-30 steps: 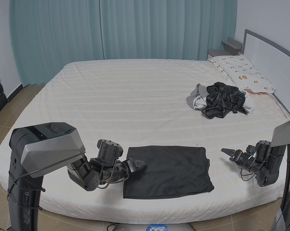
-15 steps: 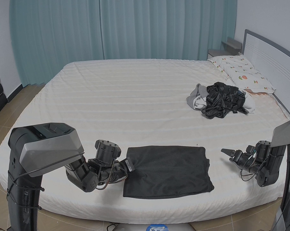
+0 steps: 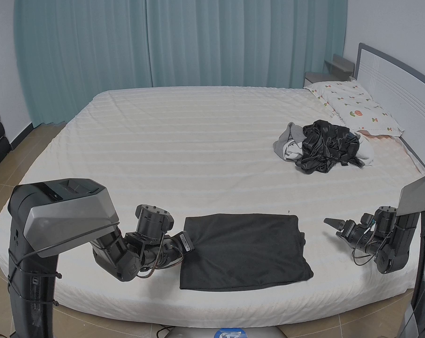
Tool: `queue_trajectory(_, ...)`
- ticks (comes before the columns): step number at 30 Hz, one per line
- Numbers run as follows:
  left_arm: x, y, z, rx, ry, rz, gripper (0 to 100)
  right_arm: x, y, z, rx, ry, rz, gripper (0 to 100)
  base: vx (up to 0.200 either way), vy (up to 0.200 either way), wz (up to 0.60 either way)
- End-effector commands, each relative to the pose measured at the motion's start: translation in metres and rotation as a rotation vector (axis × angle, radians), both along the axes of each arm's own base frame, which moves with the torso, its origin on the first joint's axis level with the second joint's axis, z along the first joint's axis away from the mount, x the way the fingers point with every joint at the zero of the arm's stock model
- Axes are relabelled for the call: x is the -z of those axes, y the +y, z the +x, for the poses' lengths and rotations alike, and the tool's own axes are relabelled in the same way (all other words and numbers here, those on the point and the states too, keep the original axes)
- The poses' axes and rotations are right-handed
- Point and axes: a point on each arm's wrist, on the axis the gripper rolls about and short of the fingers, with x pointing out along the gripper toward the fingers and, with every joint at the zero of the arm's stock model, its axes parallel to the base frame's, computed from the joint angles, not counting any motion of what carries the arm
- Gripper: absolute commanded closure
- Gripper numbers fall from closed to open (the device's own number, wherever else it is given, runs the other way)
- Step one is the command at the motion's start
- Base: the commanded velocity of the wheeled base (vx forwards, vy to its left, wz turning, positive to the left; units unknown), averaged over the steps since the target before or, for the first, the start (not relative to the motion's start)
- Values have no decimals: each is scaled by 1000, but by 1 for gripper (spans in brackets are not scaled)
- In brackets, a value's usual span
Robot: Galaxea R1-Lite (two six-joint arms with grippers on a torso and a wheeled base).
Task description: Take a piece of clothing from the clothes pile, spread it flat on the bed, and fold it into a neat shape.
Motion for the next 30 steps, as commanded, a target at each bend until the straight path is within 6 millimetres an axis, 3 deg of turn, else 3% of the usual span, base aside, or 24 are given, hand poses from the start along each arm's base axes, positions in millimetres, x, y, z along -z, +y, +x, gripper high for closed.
queue_trajectory(1, -3, 1, 0, -1, -6, -3, 100, -1, 0, 0, 0, -10, -1, 0, 0, 200, 0)
queue_trajectory(30, -8, 12, -1, -34, -5, 3, 100, 0, 0, 0, 0, -7, -2, 0, 0, 200, 0)
